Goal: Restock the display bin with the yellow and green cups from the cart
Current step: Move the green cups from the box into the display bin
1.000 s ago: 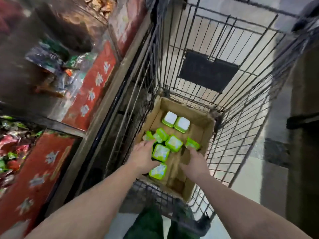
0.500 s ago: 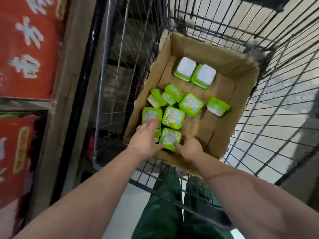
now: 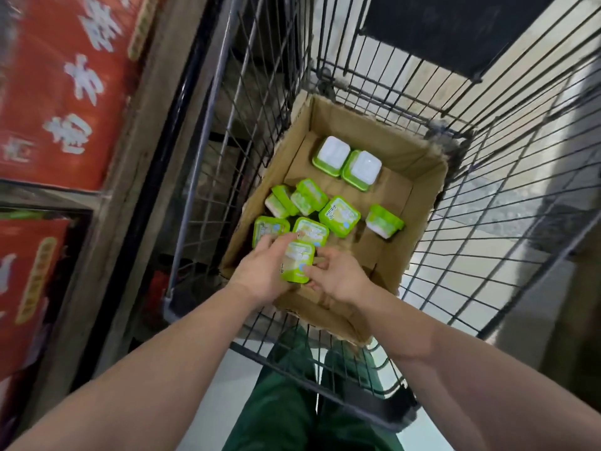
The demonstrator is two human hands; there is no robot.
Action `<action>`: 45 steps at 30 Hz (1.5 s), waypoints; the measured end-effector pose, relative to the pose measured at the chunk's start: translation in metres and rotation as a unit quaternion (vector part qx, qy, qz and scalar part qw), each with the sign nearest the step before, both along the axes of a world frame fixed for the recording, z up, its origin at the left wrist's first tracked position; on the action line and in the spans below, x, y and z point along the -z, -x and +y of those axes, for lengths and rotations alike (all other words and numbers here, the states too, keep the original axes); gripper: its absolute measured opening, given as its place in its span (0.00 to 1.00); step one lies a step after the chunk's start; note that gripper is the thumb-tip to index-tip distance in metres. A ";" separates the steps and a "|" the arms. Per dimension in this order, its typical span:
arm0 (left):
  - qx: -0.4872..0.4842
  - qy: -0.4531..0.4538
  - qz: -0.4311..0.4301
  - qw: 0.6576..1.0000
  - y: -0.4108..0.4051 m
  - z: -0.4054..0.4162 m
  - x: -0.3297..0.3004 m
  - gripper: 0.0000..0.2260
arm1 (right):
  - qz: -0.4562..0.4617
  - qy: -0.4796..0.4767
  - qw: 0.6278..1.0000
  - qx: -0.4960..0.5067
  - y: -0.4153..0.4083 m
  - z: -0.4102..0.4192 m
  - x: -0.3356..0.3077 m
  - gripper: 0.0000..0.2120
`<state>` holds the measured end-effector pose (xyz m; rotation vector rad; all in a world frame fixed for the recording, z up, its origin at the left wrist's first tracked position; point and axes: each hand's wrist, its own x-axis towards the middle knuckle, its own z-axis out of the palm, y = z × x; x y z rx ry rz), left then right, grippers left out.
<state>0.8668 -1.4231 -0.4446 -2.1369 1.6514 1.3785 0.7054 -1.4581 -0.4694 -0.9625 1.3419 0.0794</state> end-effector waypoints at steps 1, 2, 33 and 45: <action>-0.034 0.008 -0.004 0.999 -0.002 -0.001 -0.002 0.39 | 0.006 -0.006 1.000 0.014 -0.004 -0.002 -0.001 0.17; -0.063 0.010 -0.010 0.998 -0.005 -0.001 -0.002 0.37 | 0.024 -0.001 0.999 0.032 -0.007 -0.004 0.002 0.19; -0.081 0.132 0.002 0.988 -0.017 0.045 -0.131 0.43 | -0.037 0.066 0.984 0.163 0.038 0.027 -0.162 0.23; -0.274 0.277 -0.054 0.919 -0.062 0.300 -0.282 0.46 | -0.192 0.127 0.970 -0.080 -0.044 0.186 -0.319 0.12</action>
